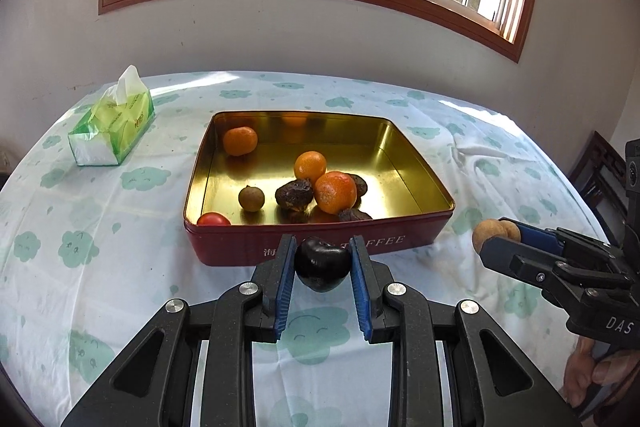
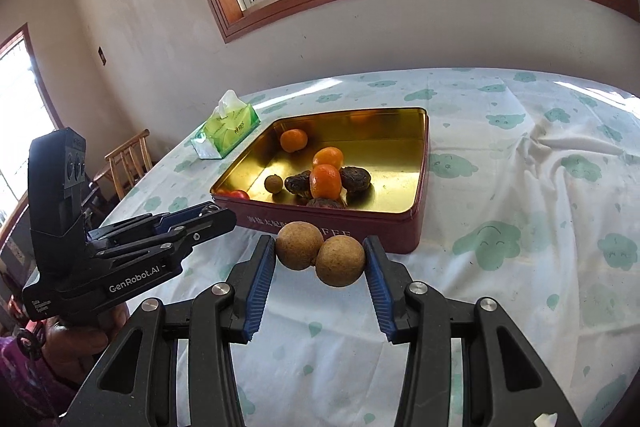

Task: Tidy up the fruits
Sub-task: 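Lift both held fruits and carry them over the tin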

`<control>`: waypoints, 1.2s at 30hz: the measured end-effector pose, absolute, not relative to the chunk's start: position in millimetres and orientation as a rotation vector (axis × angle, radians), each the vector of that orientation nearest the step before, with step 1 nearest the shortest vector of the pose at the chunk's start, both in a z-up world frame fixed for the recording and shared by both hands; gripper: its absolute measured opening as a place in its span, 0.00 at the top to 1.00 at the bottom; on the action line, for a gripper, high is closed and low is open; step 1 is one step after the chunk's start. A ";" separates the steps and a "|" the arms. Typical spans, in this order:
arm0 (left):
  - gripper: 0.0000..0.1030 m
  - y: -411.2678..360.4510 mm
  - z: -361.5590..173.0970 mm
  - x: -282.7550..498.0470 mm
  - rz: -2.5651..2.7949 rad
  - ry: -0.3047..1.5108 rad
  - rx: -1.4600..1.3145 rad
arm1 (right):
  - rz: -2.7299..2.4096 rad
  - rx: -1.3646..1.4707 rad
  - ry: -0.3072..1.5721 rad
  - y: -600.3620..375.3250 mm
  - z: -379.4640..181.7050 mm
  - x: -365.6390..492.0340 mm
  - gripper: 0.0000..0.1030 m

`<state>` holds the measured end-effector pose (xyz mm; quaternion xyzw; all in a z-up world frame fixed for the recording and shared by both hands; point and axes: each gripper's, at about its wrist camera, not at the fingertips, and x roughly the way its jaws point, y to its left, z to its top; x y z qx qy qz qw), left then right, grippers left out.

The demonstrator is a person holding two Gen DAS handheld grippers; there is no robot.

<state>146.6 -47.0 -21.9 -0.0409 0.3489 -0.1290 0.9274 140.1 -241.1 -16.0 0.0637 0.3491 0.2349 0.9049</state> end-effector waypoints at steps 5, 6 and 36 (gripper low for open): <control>0.73 -47.5 -7.9 151.4 -0.250 0.681 -0.067 | 0.496 0.123 0.681 -237.3 1.7 142.0 0.59; 0.73 -46.9 -5.8 152.9 -0.248 0.676 -0.068 | 0.495 0.122 0.674 -236.9 4.4 143.2 0.59; 0.73 -32.5 -0.1 212.9 -0.163 0.652 -0.058 | 0.485 0.140 0.659 -224.4 9.8 200.6 0.59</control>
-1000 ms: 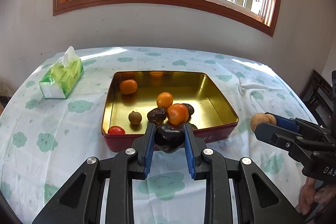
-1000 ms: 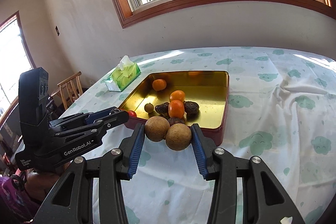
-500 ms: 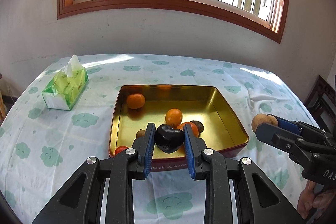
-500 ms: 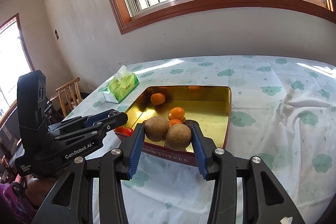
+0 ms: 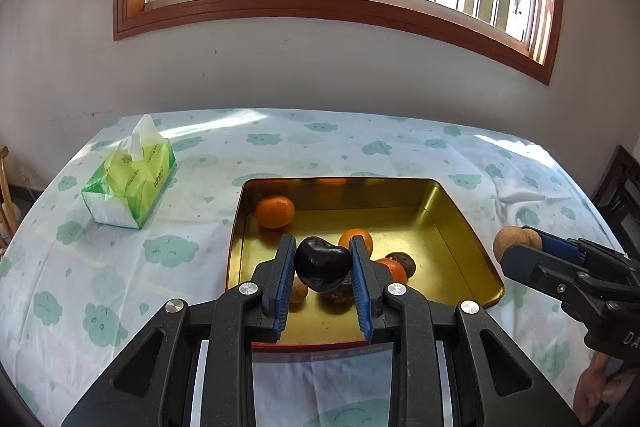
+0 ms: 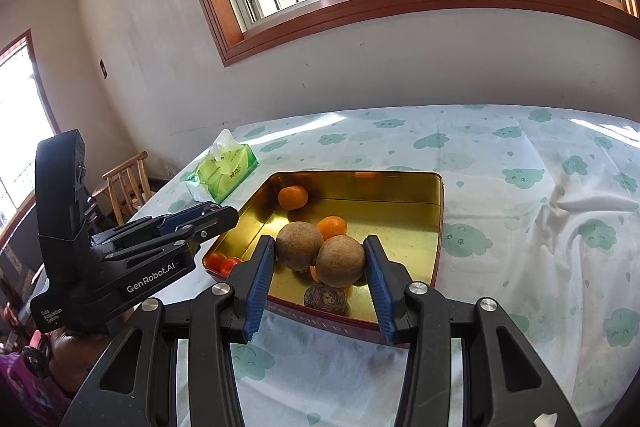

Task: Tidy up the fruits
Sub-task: 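Lift both held fruits and carry them over the tin, then lower the brown fruits and dark plum toward the tin bottom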

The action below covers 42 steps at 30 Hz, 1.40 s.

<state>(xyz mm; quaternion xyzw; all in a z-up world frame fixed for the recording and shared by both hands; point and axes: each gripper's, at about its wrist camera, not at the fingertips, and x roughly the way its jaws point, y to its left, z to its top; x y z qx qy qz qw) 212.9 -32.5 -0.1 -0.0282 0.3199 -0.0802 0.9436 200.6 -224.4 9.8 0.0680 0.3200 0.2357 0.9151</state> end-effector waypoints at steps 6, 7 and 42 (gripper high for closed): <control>0.73 -29.9 -5.0 222.7 -0.152 0.659 -0.056 | 0.485 0.143 0.670 -220.5 4.2 212.0 0.59; 0.73 -29.6 -5.7 224.2 -0.151 0.660 -0.055 | 0.485 0.144 0.674 -220.2 2.9 213.7 0.59; 0.73 -28.7 -17.7 254.2 -0.140 0.682 -0.045 | 0.483 0.155 0.699 -214.7 -11.8 238.3 0.59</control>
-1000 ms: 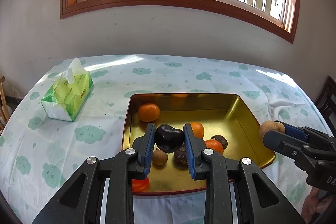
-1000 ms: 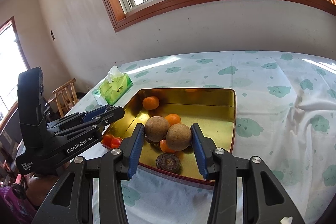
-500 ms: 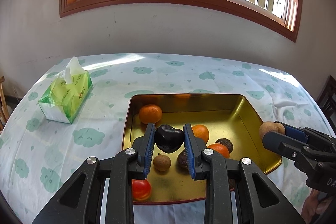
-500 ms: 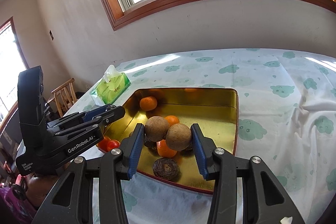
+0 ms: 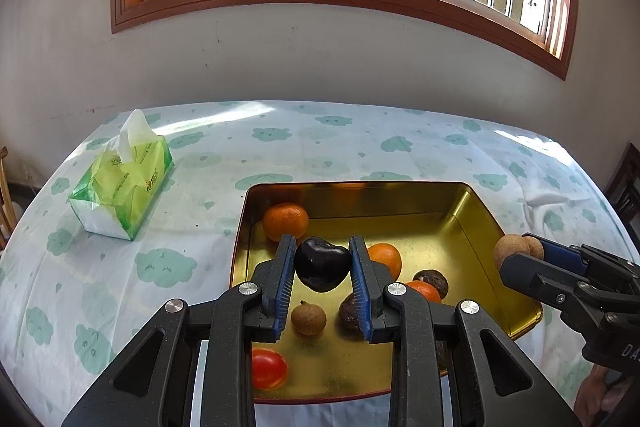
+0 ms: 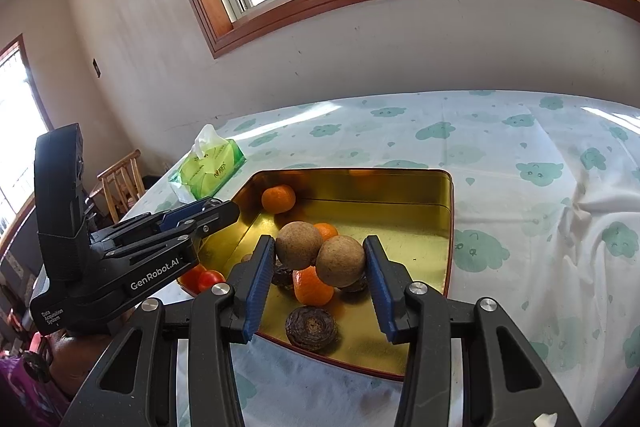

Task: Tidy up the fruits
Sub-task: 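Lower the brown fruits and dark plum toward the tin bottom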

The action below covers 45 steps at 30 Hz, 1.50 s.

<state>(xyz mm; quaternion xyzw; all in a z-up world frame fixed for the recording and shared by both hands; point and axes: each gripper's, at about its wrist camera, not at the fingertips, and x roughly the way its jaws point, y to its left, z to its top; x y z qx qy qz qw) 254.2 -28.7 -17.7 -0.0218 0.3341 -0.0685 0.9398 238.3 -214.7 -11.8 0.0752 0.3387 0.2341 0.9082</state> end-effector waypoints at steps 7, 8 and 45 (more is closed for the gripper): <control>0.73 -27.8 -19.3 260.7 -0.136 0.684 -0.043 | 0.480 0.162 0.703 -215.9 -16.0 243.7 0.59; 0.73 -27.7 -19.4 260.5 -0.136 0.684 -0.044 | 0.479 0.163 0.703 -216.5 -16.9 244.7 0.59; 0.73 -23.2 -26.0 270.6 -0.131 0.690 -0.044 | 0.476 0.167 0.709 -215.9 -21.3 251.4 0.59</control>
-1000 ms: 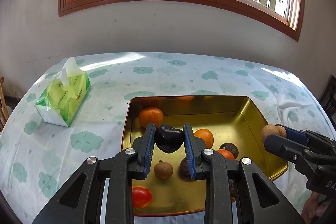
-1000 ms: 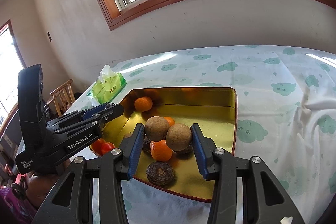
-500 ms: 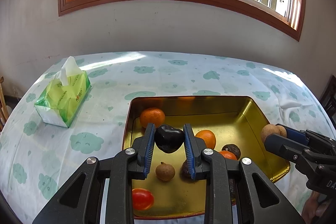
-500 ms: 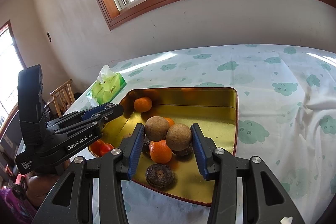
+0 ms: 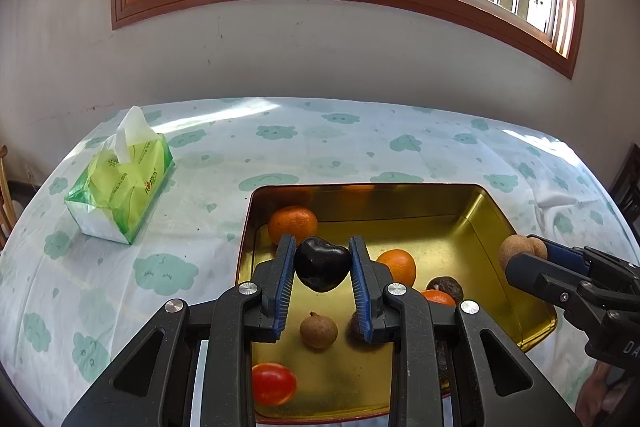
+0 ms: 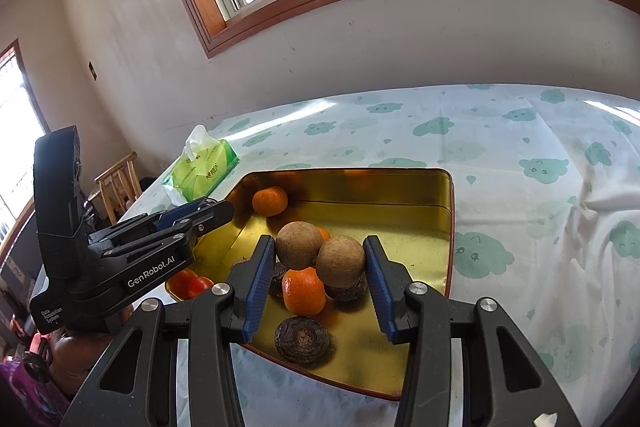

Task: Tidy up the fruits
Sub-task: 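Lower the brown fruits and dark plum toward the tin bottom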

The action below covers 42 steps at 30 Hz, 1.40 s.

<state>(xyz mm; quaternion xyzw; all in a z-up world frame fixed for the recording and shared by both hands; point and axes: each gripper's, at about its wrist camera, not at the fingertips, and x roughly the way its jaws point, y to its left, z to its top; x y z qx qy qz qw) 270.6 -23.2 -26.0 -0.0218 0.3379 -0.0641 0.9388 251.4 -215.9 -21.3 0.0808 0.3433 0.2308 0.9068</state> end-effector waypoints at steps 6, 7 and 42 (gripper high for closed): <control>0.73 -23.2 -26.4 271.2 -0.133 0.691 -0.045 | 0.476 0.167 0.710 -215.7 -21.4 252.0 0.59; 0.73 -23.0 -26.5 271.3 -0.132 0.691 -0.045 | 0.475 0.168 0.710 -215.6 -21.8 252.5 0.59; 0.73 -22.8 -29.6 277.1 -0.131 0.696 -0.043 | 0.476 0.170 0.716 -214.0 -24.2 256.7 0.59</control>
